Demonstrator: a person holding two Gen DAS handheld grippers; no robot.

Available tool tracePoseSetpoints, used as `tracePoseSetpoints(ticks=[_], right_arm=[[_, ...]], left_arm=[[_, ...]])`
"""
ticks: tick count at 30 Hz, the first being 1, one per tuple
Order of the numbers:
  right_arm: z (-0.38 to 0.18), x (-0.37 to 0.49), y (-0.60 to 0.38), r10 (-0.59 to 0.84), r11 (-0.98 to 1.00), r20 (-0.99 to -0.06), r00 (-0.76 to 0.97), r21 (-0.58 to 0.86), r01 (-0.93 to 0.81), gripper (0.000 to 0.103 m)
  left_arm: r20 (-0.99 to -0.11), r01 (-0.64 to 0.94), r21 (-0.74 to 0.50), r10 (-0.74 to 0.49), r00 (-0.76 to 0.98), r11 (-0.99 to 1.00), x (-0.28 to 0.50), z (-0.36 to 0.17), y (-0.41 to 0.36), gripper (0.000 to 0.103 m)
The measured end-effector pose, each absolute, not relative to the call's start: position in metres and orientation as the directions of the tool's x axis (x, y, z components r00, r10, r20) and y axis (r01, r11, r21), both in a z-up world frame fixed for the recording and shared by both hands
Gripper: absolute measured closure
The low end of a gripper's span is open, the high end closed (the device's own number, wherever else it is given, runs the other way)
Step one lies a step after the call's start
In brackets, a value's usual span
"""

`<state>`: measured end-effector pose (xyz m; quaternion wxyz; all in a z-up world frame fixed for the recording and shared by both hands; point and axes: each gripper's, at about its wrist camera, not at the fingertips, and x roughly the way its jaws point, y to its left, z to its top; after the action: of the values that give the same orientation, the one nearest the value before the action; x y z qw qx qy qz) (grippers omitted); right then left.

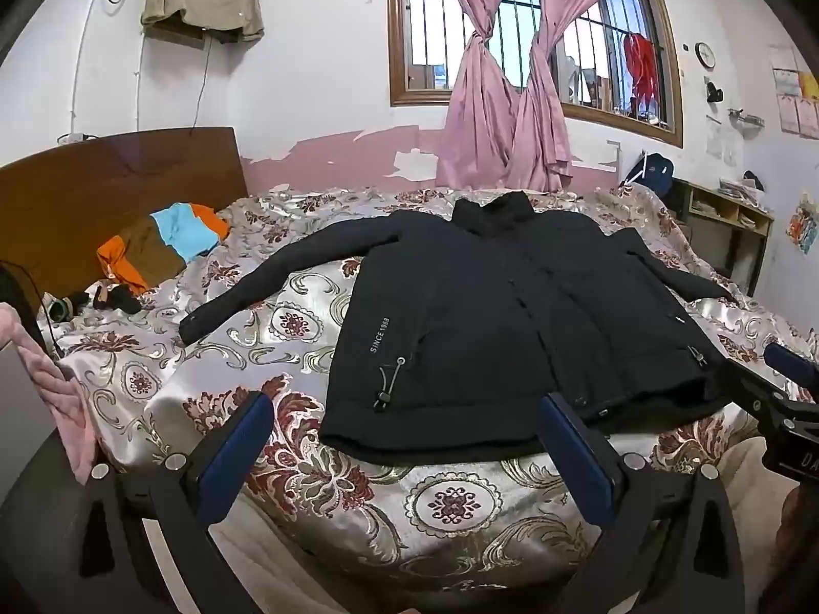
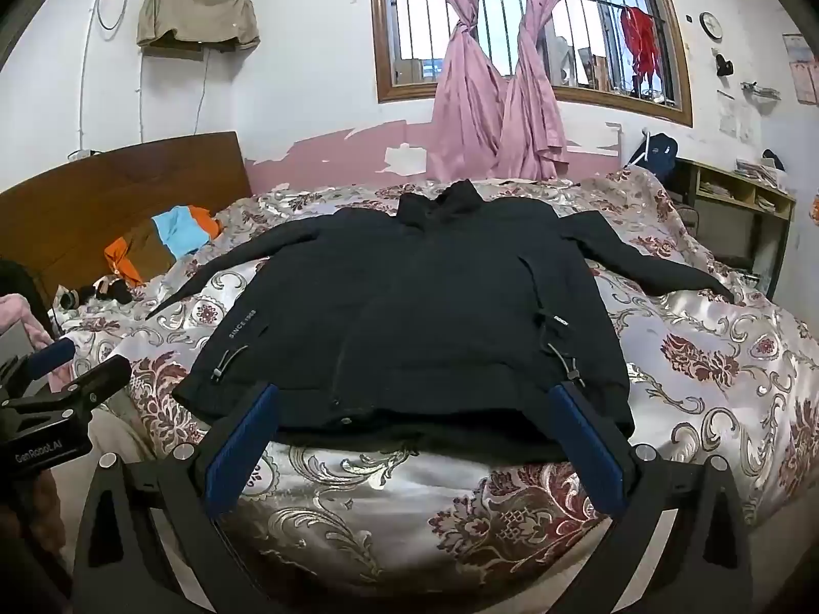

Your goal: Fold large clothes

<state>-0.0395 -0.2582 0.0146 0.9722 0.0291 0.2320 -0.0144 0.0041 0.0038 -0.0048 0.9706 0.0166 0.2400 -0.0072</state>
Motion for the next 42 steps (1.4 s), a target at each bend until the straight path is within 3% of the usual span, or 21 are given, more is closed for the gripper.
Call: tracePoseSetpoints(ticks=[42], right_arm=[[0.017, -0.042, -0.254, -0.013, 0.998, -0.448, 0.894, 0.044, 0.036, 0.001]], left_arm=[[-0.454, 0.030, 0.037, -0.010, 0.891, 0.999, 0.000, 0.010, 0.002, 0.000]])
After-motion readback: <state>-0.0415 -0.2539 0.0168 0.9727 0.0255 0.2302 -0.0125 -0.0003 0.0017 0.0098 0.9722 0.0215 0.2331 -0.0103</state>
